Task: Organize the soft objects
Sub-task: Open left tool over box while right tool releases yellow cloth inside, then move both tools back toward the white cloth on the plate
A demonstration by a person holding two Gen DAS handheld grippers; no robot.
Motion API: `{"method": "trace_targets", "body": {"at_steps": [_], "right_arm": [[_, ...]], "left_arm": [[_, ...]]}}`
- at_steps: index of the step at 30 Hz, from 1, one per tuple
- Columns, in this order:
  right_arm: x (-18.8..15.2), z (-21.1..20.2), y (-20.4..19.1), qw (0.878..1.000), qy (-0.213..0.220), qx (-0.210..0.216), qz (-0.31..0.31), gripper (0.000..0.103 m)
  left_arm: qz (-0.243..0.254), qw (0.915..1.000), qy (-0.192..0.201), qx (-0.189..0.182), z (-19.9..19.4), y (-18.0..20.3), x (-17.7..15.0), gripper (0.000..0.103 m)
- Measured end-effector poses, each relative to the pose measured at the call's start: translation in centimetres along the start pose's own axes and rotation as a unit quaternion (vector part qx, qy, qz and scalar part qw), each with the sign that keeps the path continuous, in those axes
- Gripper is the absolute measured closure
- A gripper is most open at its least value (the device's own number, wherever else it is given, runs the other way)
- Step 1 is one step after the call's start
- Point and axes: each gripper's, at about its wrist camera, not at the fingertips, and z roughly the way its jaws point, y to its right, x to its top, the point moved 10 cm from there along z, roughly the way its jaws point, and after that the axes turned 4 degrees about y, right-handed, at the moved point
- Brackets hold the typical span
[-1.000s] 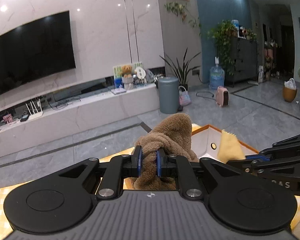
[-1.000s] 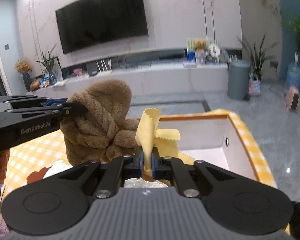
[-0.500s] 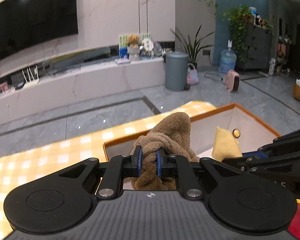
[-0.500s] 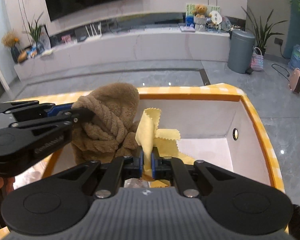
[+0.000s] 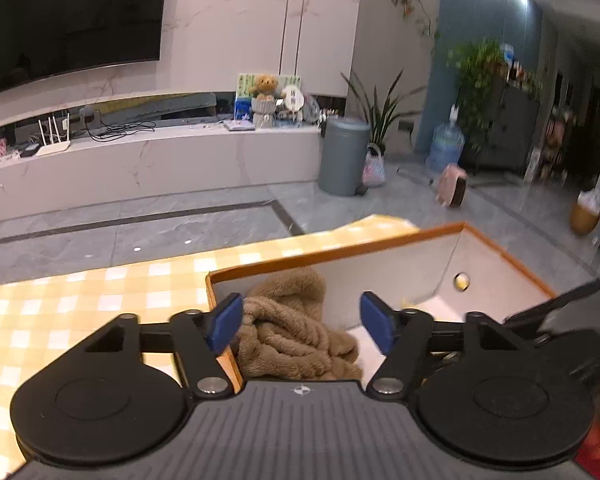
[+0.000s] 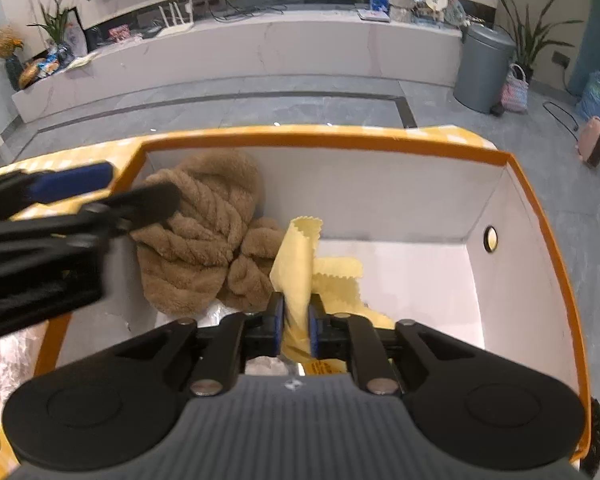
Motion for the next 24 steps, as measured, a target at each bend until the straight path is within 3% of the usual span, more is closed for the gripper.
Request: {"method": "trace_targets", "body": {"at_steps": [3, 5, 7, 8, 14, 18, 24], "right_arm": [[-0.2, -0.1, -0.4, 1.000, -0.005, -0.005, -0.005, 0.086], [-0.3, -0.4, -0.7, 1.000, -0.006, -0.008, -0.011, 0.078], [-0.2, -1.0, -1.0, 1.000, 0.001, -0.013, -0.014, 0.054], [-0.1, -1.4, -1.1, 1.000, 0.006, -0.018, -0.013, 0.051], [0.3, -4.4, -1.8, 0.999, 0.030, -0.027, -0.020, 0.045], [0.9, -8.2, -2.8, 0.995, 0.090, -0.035, -0.020, 0.035], [-0.1, -14.3, -4.9, 0.982, 0.181, -0.047, -0.033, 0.033]], "left_arm": [[-0.001, 0.9999, 0.002, -0.014, -0.8, 0.2, 0.8, 0.018], [0.007, 0.9998, -0.001, -0.017, -1.2, 0.5, 1.1, 0.018], [0.009, 0.9998, -0.003, -0.018, -1.8, 0.5, 1.2, 0.018], [0.008, 0.9998, -0.005, -0.017, -2.0, 0.7, 1.3, 0.018], [-0.003, 1.0000, -0.005, -0.003, -4.1, 0.2, 1.7, 0.019], [0.000, 1.0000, 0.003, -0.003, -6.2, 0.5, 1.9, 0.019], [-0.007, 0.9995, 0.029, -0.007, -10.1, 1.0, 2.1, 0.020]]}}
